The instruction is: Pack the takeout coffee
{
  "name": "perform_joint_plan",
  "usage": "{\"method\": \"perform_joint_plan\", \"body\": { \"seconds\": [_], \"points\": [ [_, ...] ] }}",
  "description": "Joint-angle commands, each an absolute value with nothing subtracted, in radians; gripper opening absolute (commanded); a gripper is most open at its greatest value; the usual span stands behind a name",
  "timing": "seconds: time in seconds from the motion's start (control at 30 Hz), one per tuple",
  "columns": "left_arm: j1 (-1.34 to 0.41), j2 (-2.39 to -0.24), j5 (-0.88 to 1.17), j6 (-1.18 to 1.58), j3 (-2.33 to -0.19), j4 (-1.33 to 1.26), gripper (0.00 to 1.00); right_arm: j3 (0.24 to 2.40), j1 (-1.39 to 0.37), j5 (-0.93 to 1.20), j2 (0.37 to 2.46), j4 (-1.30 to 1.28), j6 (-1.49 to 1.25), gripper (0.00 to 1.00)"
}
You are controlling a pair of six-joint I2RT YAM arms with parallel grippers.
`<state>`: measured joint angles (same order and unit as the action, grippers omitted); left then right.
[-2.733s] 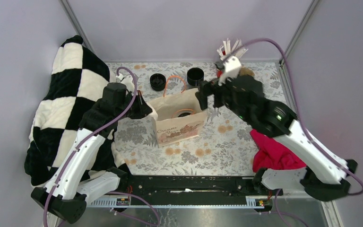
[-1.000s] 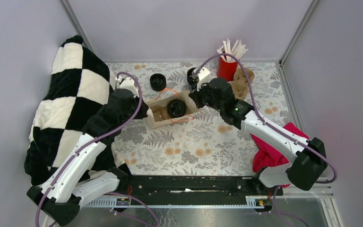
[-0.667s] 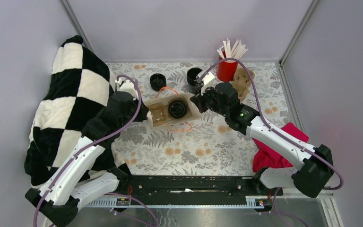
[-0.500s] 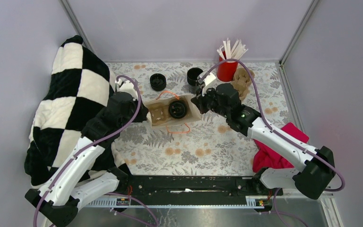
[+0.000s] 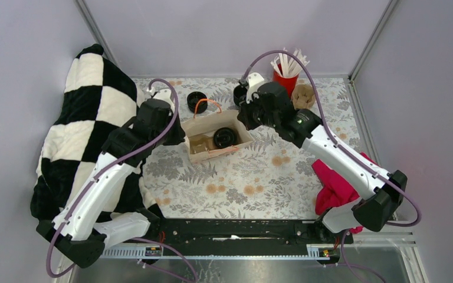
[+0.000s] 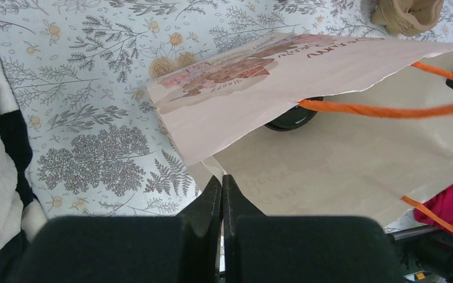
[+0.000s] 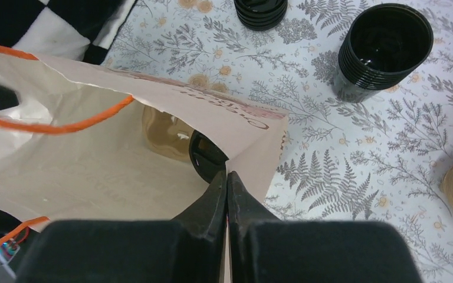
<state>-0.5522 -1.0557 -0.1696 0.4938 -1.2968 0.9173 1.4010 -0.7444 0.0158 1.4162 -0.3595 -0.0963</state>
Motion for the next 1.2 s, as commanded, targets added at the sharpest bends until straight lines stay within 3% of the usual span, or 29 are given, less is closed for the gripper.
{"method": "perform_joint_plan", "body": {
  "seconds": [0.0,0.1,0.2,0.33,0.43,0.67,0.77,1.0,1.17],
  "points": [
    [-0.527,-1.098,-0.135,0.524,-1.404,0.998,0.00,1.549,-0.752,-0.002,1.458,-0.616,-0.159,0.04],
    [-0.499,-1.139,-0.104,0.553,-1.425,1.032,0.00,1.577,-0.752,-0.024,1.483,-0.654,-0.163,0.14],
    [-0.478,-1.177,-0.094,0.570,-1.457,1.062,0.00,1.626,-0.752,-0.049,1.512,-0.672,-0.169,0.31],
    [-0.443,-1.234,-0.062,0.578,-1.506,1.111,0.00,1.789,-0.751,-0.054,1.580,-0.758,-0.164,0.48],
    [-0.437,-1.263,-0.073,0.578,-1.548,1.136,0.01,1.906,-0.749,-0.098,1.599,-0.794,-0.158,0.70],
    [-0.432,-1.278,-0.100,0.546,-1.612,1.136,0.25,2.261,-0.655,-0.093,1.700,-0.869,-0.084,0.86],
    [-0.432,-1.279,-0.117,0.535,-1.630,1.138,0.38,2.273,-0.592,-0.094,1.708,-0.807,-0.076,0.92],
    [-0.432,-1.274,-0.181,0.485,-1.744,1.195,0.66,2.107,-0.343,-0.105,1.800,-0.521,-0.123,0.89],
    [-0.432,-1.254,-0.207,0.431,-1.812,1.227,0.74,2.322,-0.222,-0.079,2.059,-0.528,-0.105,0.60]
  ]
}}
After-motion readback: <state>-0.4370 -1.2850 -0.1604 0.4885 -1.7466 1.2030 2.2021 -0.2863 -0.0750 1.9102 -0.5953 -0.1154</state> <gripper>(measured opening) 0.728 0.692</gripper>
